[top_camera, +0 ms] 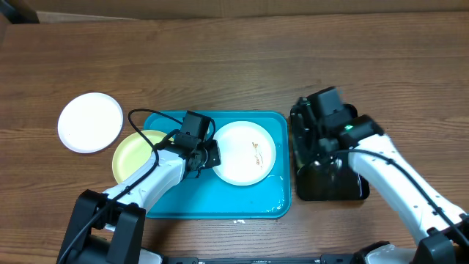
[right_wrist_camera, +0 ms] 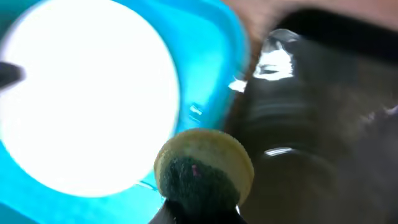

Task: Clean dirty plates on tray and stack at the side
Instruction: 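Lift the sponge with the right gripper and move it onto the white plate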

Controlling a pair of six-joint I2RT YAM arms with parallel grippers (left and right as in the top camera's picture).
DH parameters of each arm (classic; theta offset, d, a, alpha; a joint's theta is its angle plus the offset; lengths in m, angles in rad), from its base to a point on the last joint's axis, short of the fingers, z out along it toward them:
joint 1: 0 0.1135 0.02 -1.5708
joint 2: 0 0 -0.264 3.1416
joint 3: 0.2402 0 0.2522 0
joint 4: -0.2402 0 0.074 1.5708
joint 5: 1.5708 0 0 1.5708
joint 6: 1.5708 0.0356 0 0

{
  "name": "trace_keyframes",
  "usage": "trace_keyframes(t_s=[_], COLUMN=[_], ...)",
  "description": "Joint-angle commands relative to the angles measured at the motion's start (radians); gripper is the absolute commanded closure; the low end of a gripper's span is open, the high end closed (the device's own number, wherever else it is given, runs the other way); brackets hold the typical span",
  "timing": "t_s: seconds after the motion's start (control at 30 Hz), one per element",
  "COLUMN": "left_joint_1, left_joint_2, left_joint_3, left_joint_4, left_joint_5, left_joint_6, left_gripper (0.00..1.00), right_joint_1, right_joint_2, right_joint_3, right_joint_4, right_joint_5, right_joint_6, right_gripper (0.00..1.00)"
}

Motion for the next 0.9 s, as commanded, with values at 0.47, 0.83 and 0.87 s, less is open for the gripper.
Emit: trace_keyframes(t_s=[0.47, 0.83, 0.87], left_joint_1=[-0.003, -0.003, -0.003], left_joint_2=[0.01, 0.01, 0.01], left_joint_3=[0.009, 0.009, 0.009], left_joint_4=[0.001, 0.002, 0.003], left_joint_5=[-0.016, -0.016, -0.016], left_joint_6=[-0.003, -0.003, -0.003], left_gripper=[0.96, 0.96, 0.96], right_joint_1=[0.19, 0.195, 0.195], right_joint_2=[0.127, 0.232, 0.232], right_joint_3=[0.012, 0.012, 0.012], right_joint_4=[0.224, 0.323, 0.323], right_joint_5=[0.061, 0.06, 0.06], right_joint_6=[0.018, 0.018, 0.018], right_gripper=[0.96, 0.96, 0.96])
